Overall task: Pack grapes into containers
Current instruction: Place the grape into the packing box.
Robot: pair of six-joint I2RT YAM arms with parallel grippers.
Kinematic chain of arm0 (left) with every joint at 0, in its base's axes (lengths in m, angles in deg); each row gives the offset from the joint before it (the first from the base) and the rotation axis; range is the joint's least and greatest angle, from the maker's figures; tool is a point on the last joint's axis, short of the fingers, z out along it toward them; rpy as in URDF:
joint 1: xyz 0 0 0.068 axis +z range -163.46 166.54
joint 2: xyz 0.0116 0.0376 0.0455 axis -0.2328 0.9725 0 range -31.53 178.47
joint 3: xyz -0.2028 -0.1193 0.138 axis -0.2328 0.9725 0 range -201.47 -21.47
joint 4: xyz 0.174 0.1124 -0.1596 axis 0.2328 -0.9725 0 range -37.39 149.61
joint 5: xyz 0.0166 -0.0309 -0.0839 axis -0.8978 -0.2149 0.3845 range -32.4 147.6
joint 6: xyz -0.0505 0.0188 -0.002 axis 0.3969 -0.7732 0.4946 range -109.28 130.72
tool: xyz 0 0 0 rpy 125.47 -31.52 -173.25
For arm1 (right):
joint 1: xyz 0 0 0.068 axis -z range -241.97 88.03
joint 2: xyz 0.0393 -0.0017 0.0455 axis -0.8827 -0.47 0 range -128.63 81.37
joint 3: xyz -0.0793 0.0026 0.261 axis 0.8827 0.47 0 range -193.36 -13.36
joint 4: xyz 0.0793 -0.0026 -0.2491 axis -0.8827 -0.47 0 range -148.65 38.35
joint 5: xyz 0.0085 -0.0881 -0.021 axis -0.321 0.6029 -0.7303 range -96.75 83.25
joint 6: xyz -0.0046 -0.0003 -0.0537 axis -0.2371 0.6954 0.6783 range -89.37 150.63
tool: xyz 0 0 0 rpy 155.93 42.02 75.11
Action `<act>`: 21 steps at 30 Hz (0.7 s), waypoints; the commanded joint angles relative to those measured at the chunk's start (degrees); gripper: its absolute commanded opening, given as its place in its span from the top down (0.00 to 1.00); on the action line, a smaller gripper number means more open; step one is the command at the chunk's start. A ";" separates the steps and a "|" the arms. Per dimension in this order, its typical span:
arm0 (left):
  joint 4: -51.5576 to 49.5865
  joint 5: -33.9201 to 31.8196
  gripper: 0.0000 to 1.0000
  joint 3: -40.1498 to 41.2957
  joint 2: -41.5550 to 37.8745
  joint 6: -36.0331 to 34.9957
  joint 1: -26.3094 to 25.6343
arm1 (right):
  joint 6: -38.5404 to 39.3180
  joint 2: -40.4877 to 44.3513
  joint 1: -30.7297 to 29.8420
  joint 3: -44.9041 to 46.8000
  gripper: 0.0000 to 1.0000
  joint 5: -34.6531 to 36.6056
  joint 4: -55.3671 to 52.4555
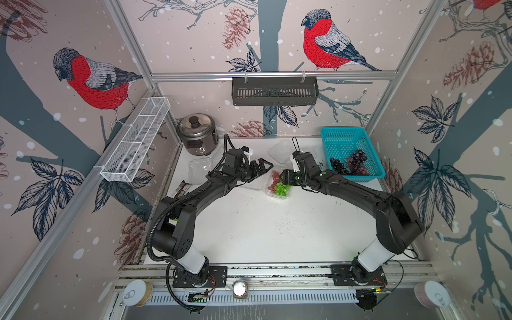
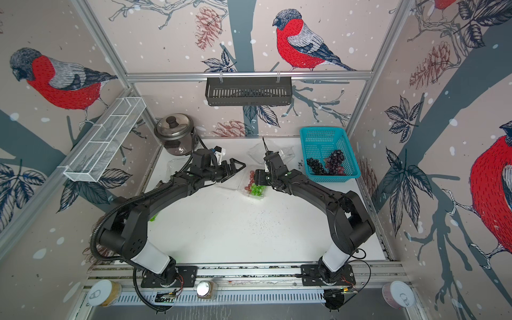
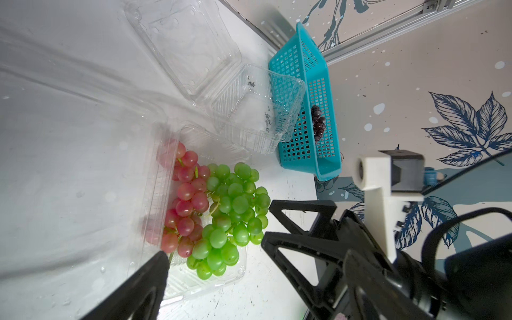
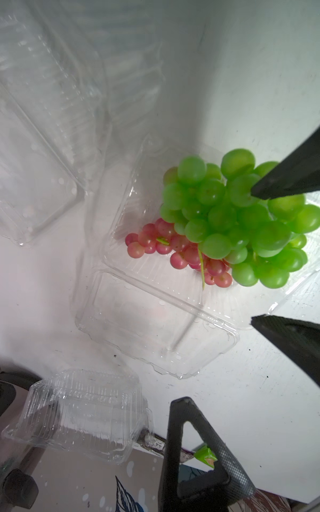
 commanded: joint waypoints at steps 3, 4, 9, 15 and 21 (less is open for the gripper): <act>0.33 0.04 0.03 -0.19 -0.09 -0.72 0.37 | -2.53 -1.25 -0.25 2.72 0.30 -7.00 7.62; 0.38 -0.02 0.03 -0.13 -0.07 -0.73 0.38 | -3.06 -1.68 -0.39 3.53 0.30 -7.52 8.61; 1.14 0.38 0.03 -0.21 0.58 -0.29 0.43 | -5.34 -4.15 -0.98 7.17 0.30 -9.10 13.06; -0.02 0.26 0.03 -0.84 0.92 -0.95 0.46 | -4.67 -4.64 -0.60 6.90 0.28 -9.38 11.94; -1.45 0.02 0.03 -1.58 1.08 -1.76 0.44 | -2.23 1.38 1.71 2.88 0.25 -8.21 6.34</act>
